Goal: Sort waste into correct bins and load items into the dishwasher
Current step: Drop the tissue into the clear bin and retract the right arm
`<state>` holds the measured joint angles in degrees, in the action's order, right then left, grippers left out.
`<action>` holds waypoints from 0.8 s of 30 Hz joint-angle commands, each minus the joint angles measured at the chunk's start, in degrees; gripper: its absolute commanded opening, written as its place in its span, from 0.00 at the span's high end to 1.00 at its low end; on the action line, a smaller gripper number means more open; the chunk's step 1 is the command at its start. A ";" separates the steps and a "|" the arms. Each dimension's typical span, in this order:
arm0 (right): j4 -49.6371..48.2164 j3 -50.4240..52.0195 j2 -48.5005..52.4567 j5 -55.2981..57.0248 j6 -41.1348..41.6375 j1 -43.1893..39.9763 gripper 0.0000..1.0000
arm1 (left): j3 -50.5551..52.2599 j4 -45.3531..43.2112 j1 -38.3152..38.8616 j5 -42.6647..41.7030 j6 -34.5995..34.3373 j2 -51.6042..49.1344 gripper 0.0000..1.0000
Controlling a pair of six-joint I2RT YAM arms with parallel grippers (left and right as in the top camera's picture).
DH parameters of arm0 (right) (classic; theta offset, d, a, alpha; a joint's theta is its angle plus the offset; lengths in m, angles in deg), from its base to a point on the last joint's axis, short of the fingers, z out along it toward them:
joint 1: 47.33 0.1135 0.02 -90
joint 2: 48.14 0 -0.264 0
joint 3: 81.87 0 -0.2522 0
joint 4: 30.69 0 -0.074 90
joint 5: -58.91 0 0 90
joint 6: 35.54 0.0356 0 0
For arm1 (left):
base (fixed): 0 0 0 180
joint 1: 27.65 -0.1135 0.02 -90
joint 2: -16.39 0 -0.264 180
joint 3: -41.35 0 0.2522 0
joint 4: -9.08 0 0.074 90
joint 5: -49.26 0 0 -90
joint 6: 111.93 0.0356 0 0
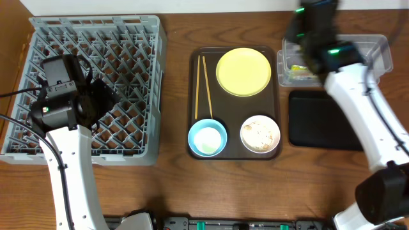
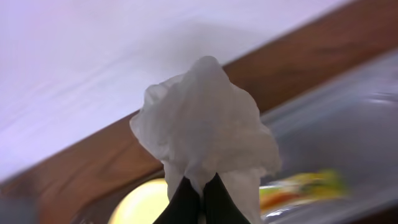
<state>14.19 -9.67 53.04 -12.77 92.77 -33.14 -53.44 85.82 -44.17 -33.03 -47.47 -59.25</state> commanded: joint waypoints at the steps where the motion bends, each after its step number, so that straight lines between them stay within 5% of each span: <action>1: 2.56 1.05 4.31 1.46 6.99 -5.11 0.99 | -0.20 0.15 -0.28 0.48 -0.50 -0.09 0.02; 4: 2.32 1.05 6.93 0.87 8.55 -7.41 0.97 | -0.20 0.15 -0.28 0.46 -0.50 -0.09 0.02; 10: -0.50 1.05 10.36 0.68 8.79 -7.52 0.28 | -0.20 0.15 -0.28 0.46 -0.50 -0.09 0.02; 14: -2.27 1.03 7.91 -10.21 2.95 -6.99 0.04 | -0.20 0.15 -0.28 0.46 -0.50 -0.09 0.02; 18: -5.49 1.03 2.67 -52.37 -14.10 -6.10 0.01 | -0.20 0.15 -0.28 0.46 -0.50 -0.09 0.02; 21: -4.04 1.03 1.77 -60.85 -22.05 -1.38 0.01 | -0.20 0.15 -0.28 0.46 -0.50 -0.09 0.02; 24: 0.42 1.05 2.67 -57.40 -28.79 4.63 0.01 | -0.20 0.15 -0.28 0.48 -0.50 -0.09 0.02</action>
<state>11.74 -8.75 55.10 -63.54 75.61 -34.67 -53.44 85.82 -44.17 -33.03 -47.47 -59.25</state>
